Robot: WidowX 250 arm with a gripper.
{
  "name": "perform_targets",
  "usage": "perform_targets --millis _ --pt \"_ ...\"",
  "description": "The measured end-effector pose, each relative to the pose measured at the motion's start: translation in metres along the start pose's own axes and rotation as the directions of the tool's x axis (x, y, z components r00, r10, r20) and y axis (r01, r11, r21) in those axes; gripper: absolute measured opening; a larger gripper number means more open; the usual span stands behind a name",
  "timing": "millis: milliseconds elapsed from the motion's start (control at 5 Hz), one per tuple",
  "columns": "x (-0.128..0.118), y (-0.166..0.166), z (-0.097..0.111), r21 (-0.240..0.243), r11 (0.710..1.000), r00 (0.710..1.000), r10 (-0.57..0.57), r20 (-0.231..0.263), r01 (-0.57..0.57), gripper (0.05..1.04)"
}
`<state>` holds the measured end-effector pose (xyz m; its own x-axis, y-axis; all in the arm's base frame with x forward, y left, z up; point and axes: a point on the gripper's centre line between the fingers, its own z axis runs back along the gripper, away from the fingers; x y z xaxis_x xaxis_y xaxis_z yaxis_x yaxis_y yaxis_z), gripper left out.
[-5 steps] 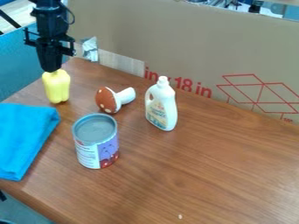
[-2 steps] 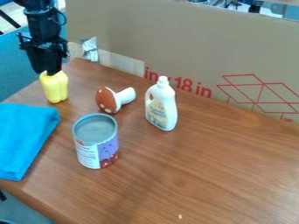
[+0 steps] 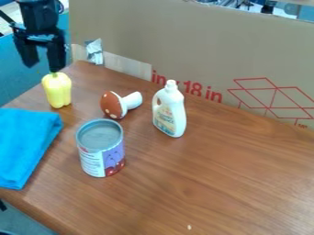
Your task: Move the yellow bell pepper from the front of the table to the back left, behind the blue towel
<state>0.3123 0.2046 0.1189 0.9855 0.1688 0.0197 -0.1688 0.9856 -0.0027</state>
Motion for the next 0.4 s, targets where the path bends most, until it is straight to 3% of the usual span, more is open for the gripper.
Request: perform_targets --millis 200,400 --pt "-0.010 -0.035 0.020 0.008 0.996 0.996 -0.093 0.017 0.092 1.010" --pt "-0.016 -0.082 0.034 0.023 0.956 0.954 -0.294 0.054 0.294 1.007"
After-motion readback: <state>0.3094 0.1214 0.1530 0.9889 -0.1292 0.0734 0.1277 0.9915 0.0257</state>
